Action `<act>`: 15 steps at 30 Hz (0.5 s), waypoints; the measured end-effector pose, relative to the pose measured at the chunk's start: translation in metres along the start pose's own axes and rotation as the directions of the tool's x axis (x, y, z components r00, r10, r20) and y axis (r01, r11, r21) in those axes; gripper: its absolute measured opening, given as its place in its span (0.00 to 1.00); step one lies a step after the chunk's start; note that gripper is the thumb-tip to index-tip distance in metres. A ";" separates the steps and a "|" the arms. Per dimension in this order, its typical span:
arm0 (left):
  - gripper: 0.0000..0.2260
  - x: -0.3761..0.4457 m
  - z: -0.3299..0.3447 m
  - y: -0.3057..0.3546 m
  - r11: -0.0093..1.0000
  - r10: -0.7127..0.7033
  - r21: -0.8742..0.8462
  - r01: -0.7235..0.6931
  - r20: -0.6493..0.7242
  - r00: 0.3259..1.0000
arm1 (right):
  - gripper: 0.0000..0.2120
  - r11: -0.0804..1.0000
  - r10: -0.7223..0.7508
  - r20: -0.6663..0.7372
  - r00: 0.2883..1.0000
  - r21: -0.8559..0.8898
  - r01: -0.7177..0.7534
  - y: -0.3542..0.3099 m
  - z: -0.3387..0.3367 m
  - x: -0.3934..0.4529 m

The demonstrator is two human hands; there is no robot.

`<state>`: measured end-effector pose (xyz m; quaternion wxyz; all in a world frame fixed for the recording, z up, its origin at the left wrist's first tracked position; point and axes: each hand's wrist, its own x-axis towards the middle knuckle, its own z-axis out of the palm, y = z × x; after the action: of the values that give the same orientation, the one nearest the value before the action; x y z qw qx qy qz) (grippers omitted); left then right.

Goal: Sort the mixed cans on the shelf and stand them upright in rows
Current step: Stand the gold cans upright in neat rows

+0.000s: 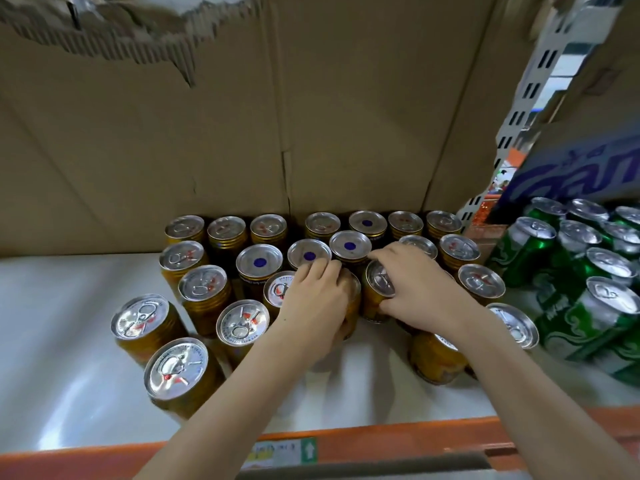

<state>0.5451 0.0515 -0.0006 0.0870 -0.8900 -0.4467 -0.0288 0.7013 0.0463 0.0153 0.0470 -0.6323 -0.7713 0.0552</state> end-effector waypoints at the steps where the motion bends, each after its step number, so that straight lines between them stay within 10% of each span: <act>1: 0.34 -0.001 0.001 0.001 1.000 0.003 -0.012 -0.002 0.043 0.999 | 0.35 1.000 -0.005 -0.008 1.000 0.025 0.005 0.001 -0.001 -0.001; 15: 0.33 -0.029 -0.016 0.014 0.996 -0.076 -0.044 0.075 -0.026 0.997 | 0.31 0.966 0.020 -0.210 0.978 0.255 0.035 -0.009 -0.066 -0.055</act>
<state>0.5393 0.0171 0.0093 0.0726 -0.8737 -0.4780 -0.0540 0.7124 -0.0080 0.0819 0.2103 -0.6202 -0.7506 0.0874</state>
